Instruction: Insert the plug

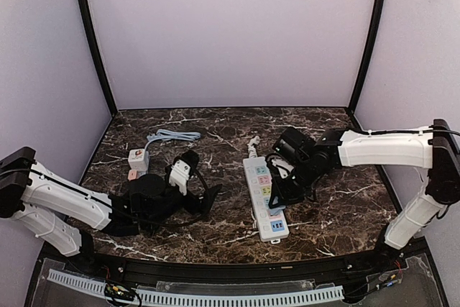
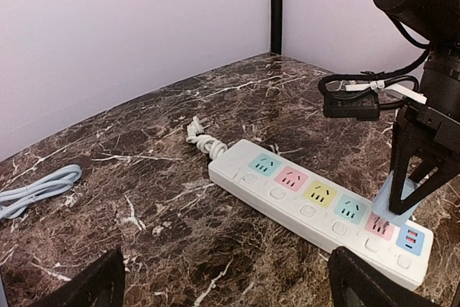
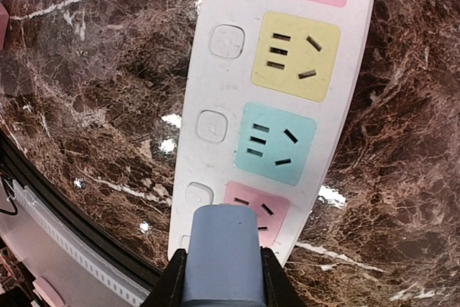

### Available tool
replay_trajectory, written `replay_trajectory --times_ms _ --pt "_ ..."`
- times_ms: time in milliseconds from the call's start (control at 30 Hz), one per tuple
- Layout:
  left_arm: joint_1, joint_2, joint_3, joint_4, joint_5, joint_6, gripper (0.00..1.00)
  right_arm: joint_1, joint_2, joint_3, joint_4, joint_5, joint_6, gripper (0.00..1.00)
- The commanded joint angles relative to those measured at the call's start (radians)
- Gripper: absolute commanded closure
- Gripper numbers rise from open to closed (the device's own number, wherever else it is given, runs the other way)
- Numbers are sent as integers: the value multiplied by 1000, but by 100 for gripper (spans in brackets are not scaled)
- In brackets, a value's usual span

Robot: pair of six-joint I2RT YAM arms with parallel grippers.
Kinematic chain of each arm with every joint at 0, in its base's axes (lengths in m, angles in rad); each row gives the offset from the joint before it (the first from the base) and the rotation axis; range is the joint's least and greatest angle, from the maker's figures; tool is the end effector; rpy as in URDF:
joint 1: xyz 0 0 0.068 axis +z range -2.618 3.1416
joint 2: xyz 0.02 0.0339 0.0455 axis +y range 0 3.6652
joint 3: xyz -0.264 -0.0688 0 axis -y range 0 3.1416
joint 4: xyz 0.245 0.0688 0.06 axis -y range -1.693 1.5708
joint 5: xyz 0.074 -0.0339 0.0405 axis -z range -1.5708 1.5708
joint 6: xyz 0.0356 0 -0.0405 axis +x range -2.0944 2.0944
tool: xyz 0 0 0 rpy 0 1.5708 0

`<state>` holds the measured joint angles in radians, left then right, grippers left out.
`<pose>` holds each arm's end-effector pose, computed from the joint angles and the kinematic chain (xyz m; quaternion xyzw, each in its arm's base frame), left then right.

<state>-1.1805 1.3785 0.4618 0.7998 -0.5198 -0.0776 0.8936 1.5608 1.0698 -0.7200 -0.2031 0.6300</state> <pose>0.1192 -0.2433 0.2025 0.2329 0.7046 -0.2226 0.6323 0.1824 0.2383 0.2130 -0.1466 0.9679 0.1950 0.0600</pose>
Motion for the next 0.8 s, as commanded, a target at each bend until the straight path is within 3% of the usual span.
replay_trajectory --times_ms 0,767 --pt "7 -25 -19 24 -2 -23 1 -7 14 -25 36 -9 16 100" --pt "9 -26 -22 26 11 -22 1 -7 62 -22 4 75 48 100"
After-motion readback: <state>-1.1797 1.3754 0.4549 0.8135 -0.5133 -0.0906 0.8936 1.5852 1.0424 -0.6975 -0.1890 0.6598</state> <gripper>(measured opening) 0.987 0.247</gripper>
